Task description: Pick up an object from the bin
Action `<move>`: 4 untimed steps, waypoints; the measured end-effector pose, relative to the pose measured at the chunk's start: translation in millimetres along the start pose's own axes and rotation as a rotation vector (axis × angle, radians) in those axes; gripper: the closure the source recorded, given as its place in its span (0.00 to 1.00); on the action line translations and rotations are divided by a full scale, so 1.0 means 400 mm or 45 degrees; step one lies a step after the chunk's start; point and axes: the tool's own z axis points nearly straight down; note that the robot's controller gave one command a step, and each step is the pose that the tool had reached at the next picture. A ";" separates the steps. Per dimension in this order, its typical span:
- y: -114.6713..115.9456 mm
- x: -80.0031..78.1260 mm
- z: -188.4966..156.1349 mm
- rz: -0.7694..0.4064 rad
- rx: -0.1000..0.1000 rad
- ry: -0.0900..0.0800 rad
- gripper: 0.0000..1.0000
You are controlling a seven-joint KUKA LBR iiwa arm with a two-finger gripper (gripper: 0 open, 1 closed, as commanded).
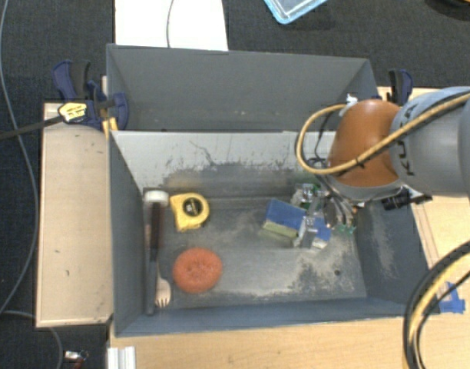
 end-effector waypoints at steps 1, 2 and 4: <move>0.000 0.000 0.000 0.001 0.000 0.000 1.00; 0.000 0.000 0.000 0.002 0.000 0.000 1.00; 0.000 0.000 0.000 0.003 0.000 0.000 1.00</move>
Offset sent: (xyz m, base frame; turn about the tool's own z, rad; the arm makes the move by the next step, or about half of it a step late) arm 0.0000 0.0000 0.0000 0.0000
